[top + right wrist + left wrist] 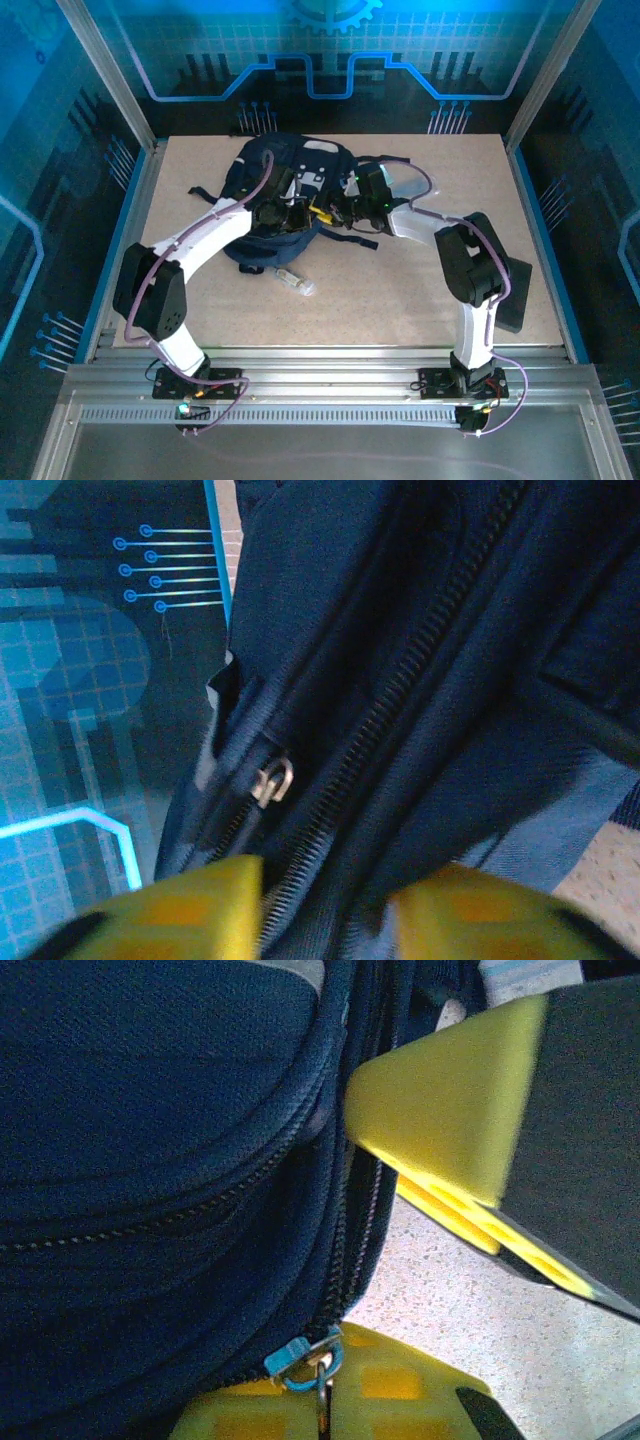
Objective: Pack books, pencil case, and school supplies into a backpack
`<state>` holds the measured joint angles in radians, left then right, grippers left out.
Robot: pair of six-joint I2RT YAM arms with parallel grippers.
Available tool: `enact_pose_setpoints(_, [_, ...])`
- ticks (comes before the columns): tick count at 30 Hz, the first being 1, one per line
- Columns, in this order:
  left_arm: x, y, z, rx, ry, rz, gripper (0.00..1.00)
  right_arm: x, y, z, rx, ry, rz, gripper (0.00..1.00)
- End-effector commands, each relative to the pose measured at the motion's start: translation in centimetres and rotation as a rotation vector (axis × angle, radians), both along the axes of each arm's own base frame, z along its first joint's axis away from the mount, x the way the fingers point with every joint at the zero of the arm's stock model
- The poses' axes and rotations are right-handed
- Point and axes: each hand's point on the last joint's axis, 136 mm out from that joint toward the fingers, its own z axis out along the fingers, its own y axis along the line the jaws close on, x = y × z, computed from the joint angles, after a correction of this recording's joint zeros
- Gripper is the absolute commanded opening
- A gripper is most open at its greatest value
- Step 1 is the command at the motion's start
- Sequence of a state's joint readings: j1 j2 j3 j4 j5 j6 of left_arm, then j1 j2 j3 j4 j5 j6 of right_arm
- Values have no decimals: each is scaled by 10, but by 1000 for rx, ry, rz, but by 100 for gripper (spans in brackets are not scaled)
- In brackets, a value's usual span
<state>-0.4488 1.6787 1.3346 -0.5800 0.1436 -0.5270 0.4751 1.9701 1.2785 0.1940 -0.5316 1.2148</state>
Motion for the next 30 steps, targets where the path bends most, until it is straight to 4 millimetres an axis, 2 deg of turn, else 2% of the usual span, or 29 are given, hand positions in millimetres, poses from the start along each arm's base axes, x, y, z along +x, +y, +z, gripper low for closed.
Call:
enact_pose_setpoints(1, [-2,-24,43,-77,-125,-128,0,23,-3,-13,-17,-25,-88,0])
enact_pose_setpoints(5, [-7,4,36,16,-127,-80,0,31,-22,-11,-57,-59,-121,0])
enact_pose_setpoints(12, [-15,95,-3,168,-18,92,0,36,-62,-5,-107,-83,-162,0])
enact_pose_setpoints(16, [-19,146,-21,245,26,186,0,37,-75,-7,-123,-86,-167,0])
enact_pose_setpoints(19, [-20,168,-28,251,50,240,0,40,-81,-7,-137,-95,-169,0])
enact_pose_setpoints(21, [-20,169,-27,239,49,248,0,45,-85,-6,-153,-102,-172,0])
enact_pose_setpoints(23, [-19,158,-22,168,47,240,0,51,-90,-5,-179,-114,-175,0])
enact_pose_setpoints(26, [-20,130,-4,41,12,213,0,66,-97,1,-213,-143,-185,0])
enact_pose_setpoints(30, [-25,80,26,7,-70,109,0,87,-110,7,-268,-172,-211,0])
